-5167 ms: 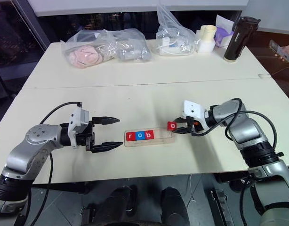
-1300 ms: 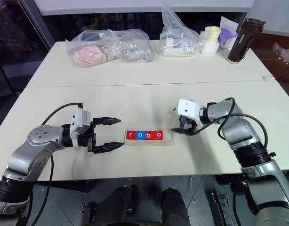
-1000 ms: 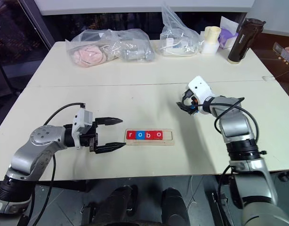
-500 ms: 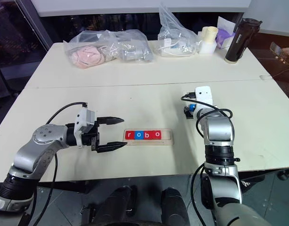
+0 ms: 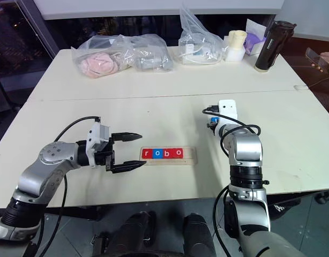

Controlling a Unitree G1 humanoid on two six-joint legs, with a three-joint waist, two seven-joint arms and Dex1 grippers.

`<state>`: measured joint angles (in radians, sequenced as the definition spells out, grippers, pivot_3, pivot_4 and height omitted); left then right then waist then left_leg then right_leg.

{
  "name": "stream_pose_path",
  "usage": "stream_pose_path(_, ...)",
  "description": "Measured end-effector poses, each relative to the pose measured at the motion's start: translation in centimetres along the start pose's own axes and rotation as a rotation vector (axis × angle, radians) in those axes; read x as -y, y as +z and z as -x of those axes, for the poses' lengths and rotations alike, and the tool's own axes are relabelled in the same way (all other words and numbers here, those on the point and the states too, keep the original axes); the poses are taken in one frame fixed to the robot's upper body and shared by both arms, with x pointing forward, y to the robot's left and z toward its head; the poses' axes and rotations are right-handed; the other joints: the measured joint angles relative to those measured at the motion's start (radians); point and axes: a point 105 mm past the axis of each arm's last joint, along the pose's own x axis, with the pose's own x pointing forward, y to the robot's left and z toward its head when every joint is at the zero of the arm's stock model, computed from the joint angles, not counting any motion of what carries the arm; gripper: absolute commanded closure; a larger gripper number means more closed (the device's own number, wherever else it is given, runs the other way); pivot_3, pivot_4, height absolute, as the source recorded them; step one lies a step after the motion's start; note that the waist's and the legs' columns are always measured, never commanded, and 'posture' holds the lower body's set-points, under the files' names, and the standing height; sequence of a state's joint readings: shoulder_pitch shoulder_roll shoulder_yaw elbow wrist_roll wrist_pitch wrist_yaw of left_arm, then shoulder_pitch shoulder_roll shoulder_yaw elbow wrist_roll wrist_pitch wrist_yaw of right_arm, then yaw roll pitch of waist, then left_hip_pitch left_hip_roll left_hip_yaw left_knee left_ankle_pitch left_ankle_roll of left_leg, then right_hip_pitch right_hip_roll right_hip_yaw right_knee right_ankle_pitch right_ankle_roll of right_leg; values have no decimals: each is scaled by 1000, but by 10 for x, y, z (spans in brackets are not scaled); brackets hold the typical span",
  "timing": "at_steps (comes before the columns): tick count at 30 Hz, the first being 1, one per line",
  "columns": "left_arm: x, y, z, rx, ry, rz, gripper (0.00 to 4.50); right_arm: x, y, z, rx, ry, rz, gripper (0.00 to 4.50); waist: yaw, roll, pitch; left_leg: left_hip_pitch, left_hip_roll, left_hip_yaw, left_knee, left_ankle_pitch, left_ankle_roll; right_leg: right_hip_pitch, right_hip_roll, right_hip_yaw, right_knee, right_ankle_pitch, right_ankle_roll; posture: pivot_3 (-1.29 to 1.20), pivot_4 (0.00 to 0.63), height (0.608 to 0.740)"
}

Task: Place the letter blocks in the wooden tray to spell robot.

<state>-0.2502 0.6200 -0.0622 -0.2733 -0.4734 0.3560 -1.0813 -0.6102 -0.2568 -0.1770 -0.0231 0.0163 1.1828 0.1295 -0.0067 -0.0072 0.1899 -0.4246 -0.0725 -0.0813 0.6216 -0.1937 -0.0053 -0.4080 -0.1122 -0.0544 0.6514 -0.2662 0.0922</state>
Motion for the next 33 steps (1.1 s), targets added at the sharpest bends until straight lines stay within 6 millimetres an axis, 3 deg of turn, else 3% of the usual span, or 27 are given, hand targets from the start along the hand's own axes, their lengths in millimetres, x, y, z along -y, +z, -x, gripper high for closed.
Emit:
stream_pose_path(5, 0, -1, 0, -1, 2, -4, 0, 9, -18, 28, -63, -5, 6, 3375, 4, 0, 0, -1, 0, 0, -2, 0, 0, -1, 0, 0, 0, 0, 0, 0, 150, 725)
stream_pose_path(11, 0, -4, 1, 1, 0, -1, 0, -4, -48, 68, -109, 86, 22, 3375, 6, 0, 0, -1, 1, -1, -4, 0, 0, -2, -2, 0, -2, 0, 0, 0, 150, 725)
stream_pose_path(21, 1, -5, -1, 17, -19, -6, 0, -19, -64, 88, -79, 132, 2, 3375, -2, 0, 0, -1, 1, 0, -4, 0, 0, -2, -3, 0, -3, 0, 0, 0, 150, 725)
stream_pose_path(27, 0, -7, -5, 15, -32, 1, 0, -18, -61, 90, -78, 158, 51, 364, -2, 0, 0, -1, 1, 0, -4, 0, 0, -2, -3, 0, -3, 0, 0, 0, 150, 725)
stream_pose_path(28, 0, -7, -5, 15, -35, 0, 0, -16, -58, 91, -81, 167, 95, 40, -2, 1, 1, -1, 0, 0, -4, 0, 0, -2, -3, 0, -4, -1, 0, 0, 150, 725)
stream_pose_path(31, -2, -7, -6, 11, -32, -6, 0, -5, -37, 97, -72, 207, 261, 40, -2, 0, 1, -1, 0, 0, -3, 0, 0, -1, -4, -1, -5, -1, 0, 0, 150, 725)
stream_pose_path(33, -2, -5, -8, 17, -33, -12, 0, -8, -32, 102, -96, 303, 371, 40, -2, 0, 1, -1, 0, 0, -4, 0, 1, -1, -4, -1, -5, -1, 1, 0, 150, 725)
